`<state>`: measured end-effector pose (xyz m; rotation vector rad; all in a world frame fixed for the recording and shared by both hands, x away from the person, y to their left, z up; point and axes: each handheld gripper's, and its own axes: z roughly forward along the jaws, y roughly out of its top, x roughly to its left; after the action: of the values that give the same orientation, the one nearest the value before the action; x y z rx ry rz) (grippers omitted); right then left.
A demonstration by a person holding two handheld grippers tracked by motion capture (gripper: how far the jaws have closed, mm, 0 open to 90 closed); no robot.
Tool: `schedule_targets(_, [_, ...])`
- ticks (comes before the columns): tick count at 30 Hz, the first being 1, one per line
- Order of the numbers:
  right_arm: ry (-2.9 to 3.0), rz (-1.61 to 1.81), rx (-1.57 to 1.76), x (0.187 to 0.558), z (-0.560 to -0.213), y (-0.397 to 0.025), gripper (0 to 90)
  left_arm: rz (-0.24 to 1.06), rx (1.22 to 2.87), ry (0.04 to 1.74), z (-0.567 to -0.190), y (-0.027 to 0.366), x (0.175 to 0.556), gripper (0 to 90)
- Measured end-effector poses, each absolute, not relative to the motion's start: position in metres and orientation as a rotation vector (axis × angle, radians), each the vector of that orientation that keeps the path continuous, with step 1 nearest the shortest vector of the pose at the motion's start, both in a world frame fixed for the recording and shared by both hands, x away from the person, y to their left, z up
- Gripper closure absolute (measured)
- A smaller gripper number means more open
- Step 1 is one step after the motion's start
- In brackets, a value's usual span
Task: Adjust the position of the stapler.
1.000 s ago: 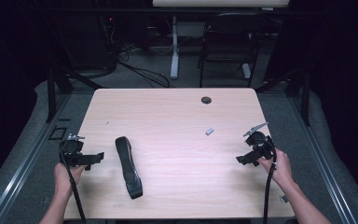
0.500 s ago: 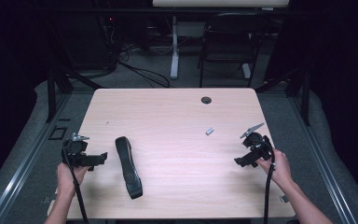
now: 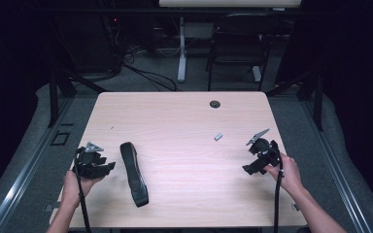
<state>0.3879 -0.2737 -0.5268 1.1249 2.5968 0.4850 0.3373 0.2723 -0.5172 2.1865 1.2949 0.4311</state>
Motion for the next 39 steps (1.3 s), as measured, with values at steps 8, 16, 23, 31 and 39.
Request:
schedule_targets(8, [2.599,0.476,1.113,0.388,-0.526,-0.270,0.3,0.346,2.215,1.212,-0.522,0.264,0.337,86.2])
schedule_targets(16, [2.612,0.442,1.087,0.390,-0.527,-0.265,0.4,0.302,2.203,1.179,-0.521,0.261,0.335,90.0])
schedule_targets(23, [2.615,0.451,1.091,0.390,-0.528,-0.266,0.4,0.291,2.248,1.139,-0.521,0.250,0.337,90.0])
schedule_targets(31, [2.622,0.440,1.081,0.389,-0.528,-0.266,0.4,0.264,2.221,1.155,-0.521,0.252,0.336,90.0])
schedule_targets(39, [2.634,0.427,1.079,0.390,-0.530,-0.264,0.4,0.236,2.217,1.146,-0.520,0.249,0.334,90.0])
